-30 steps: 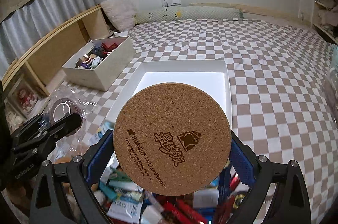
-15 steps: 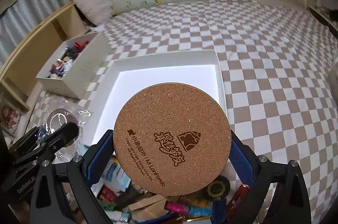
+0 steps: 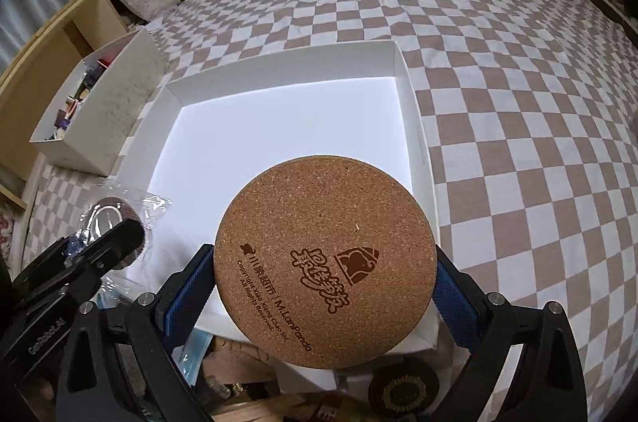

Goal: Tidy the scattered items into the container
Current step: 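Carry both items into the white tray and open the left gripper on the roll, then lower the cork coaster into the tray and open the right gripper, then withdraw both grippers from the tray back over the pile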

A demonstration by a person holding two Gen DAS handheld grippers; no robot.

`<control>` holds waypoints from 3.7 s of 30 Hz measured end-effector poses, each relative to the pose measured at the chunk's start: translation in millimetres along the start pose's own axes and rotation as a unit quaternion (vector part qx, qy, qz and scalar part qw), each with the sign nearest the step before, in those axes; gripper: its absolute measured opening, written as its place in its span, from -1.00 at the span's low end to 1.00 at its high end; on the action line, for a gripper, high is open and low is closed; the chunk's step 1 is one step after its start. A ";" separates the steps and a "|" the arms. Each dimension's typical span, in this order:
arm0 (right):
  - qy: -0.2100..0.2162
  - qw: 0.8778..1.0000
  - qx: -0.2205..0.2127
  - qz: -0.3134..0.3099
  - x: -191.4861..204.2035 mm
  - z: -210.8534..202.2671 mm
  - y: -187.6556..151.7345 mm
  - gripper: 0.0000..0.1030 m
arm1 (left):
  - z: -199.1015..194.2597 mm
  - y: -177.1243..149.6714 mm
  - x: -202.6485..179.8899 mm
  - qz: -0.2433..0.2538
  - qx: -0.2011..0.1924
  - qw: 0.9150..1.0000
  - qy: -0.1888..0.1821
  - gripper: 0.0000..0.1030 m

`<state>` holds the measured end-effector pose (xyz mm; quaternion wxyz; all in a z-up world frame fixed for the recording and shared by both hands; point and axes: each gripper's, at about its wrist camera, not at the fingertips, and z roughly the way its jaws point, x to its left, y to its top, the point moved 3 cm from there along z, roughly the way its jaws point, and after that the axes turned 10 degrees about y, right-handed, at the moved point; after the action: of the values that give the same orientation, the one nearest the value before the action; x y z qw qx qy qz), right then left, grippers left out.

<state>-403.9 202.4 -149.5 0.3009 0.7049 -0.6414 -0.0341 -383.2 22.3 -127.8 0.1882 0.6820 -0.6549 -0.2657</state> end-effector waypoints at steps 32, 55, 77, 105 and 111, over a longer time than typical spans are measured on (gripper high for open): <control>0.010 1.000 0.013 0.015 -1.2 34.1 3.0 0.92 | 30.7 -9.5 22.1 -0.041 0.013 0.999 0.025 0.38; 0.004 1.000 -0.005 0.008 2.7 19.7 -0.9 1.00 | 21.7 -13.1 22.5 -0.028 0.009 0.999 0.039 0.38; -0.016 1.000 -0.021 0.001 3.9 -16.3 -3.8 1.00 | -15.8 -6.4 17.6 -0.009 -0.008 0.998 0.069 0.38; -0.013 0.997 -0.068 -0.012 12.2 -98.8 -59.0 1.00 | -105.3 -40.9 -1.7 0.025 -0.053 0.995 0.085 0.97; -0.010 0.996 -0.084 -0.005 9.3 -119.0 -72.8 1.00 | -123.7 -52.7 -1.9 0.024 -0.062 0.994 0.082 0.98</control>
<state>-286.3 238.7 -83.2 0.3524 0.6802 -0.6355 -0.0963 -266.1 16.6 -62.0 0.2893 0.6728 -0.6357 -0.2440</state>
